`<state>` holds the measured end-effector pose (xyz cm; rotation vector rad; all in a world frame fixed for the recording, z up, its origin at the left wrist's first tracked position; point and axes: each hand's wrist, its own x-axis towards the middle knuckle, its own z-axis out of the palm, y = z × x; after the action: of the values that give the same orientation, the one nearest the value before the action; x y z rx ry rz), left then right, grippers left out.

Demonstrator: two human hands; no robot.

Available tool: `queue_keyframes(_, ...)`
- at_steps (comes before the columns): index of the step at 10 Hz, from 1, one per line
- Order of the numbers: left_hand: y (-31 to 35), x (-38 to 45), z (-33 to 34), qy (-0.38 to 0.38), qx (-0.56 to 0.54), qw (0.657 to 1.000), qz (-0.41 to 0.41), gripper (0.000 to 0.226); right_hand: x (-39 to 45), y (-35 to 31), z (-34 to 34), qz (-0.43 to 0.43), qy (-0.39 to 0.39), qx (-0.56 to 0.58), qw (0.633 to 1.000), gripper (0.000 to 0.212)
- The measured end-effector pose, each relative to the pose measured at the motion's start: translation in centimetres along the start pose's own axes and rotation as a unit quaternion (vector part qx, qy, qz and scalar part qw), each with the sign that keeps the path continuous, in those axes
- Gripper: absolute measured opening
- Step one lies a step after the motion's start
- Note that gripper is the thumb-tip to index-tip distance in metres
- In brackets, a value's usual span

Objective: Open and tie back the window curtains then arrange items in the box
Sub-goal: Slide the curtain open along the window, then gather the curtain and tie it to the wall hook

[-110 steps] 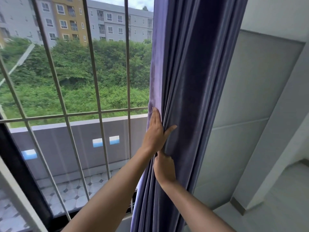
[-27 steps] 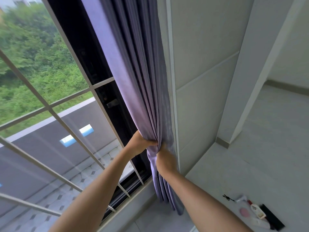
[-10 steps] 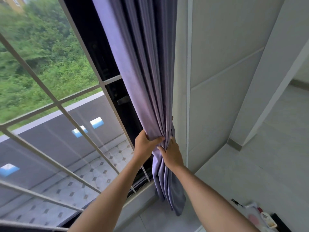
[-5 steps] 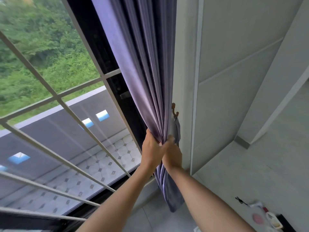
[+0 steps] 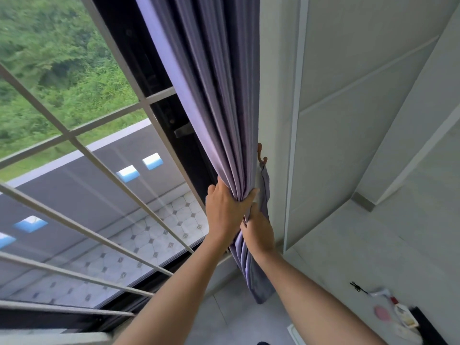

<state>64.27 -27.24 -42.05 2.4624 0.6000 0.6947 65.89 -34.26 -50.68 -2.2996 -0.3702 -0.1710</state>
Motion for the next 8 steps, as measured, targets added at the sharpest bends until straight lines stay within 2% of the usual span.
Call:
queue_keyframes(1,0.0,0.5,0.1,0.0,0.002,1.0,-0.001,0.038,0.2,-0.3,-0.8,0.069,-0.12,0.045,0.989,0.025)
queue_keyframes(2,-0.2,0.9,0.4,-0.009,-0.008,1.0,-0.01,0.035,0.3,-0.3,-0.4,0.071,-0.146,0.04,0.986,0.023)
queue_keyframes(4,-0.4,1.5,1.1,-0.047,-0.046,0.997,-0.041,0.019,0.6,-0.6,-0.1,0.072,-0.134,0.055,0.987,0.024)
queue_keyframes(5,-0.4,1.7,1.2,-0.038,-0.064,0.996,-0.053,0.021,0.4,-1.4,-0.4,0.102,-0.126,0.091,0.983,0.024)
queue_keyframes(6,-0.6,1.9,1.3,-0.032,-0.074,0.995,-0.051,0.019,0.7,-1.6,-0.5,0.083,-0.143,0.123,0.979,0.017)
queue_keyframes(7,-1.4,2.5,1.2,-0.033,-0.073,0.996,-0.048,0.021,1.2,-1.0,-1.2,0.062,-0.17,0.263,0.948,0.017)
queue_keyframes(8,-1.6,3.0,1.1,-0.041,-0.07,0.995,-0.05,0.024,2.6,0.7,-1.5,0.118,-0.085,0.282,0.948,0.02)
